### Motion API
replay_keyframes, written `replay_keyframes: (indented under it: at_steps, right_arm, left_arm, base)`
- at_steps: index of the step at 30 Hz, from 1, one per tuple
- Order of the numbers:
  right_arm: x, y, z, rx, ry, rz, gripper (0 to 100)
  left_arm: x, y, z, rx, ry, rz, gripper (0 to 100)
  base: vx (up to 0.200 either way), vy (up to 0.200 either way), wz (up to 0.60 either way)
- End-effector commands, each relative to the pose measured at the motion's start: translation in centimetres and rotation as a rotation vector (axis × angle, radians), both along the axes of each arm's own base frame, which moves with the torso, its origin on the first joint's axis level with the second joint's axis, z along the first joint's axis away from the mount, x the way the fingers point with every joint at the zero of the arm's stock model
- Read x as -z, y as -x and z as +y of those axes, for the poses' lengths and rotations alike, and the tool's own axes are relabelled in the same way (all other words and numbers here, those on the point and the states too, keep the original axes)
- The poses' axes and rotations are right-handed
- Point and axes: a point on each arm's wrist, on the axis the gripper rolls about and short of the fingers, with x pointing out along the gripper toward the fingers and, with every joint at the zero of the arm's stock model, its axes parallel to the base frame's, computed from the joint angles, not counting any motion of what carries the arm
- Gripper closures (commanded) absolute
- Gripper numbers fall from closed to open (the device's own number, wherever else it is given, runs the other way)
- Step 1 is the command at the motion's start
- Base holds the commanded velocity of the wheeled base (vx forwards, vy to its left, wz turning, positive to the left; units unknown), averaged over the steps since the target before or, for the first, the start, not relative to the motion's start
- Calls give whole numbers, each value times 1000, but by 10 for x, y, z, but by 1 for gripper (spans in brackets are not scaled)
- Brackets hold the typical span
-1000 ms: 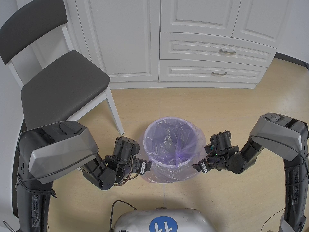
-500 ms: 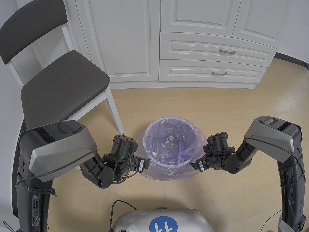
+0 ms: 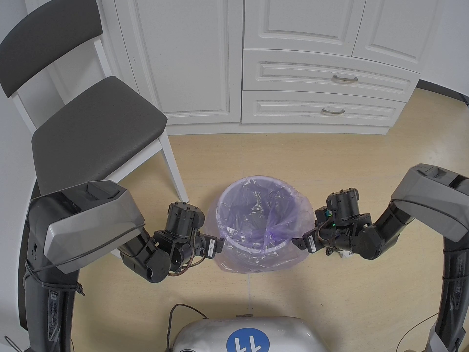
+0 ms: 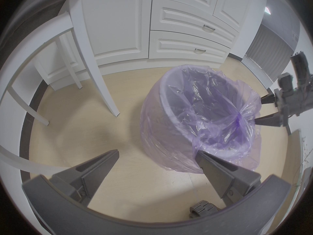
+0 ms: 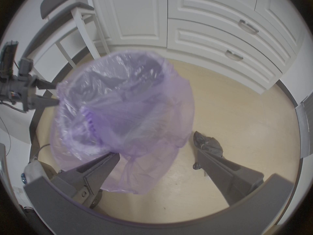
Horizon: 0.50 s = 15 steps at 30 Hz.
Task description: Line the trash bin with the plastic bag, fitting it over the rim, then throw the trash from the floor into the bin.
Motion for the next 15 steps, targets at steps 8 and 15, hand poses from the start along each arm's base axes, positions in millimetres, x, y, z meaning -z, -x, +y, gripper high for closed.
replay_keyframes:
  at_steps: [8, 15]
  right_arm:
    - [-52, 1, -26, 14, -73, -101, 0]
    - [-33, -17, -41, 52, -48, -31, 0]
  left_arm:
    - [8, -21, 12, -52, 16, -13, 0]
    - [15, -27, 11, -63, 28, -13, 0]
  base:
    - [0, 0, 0]
    - [0, 0, 0]
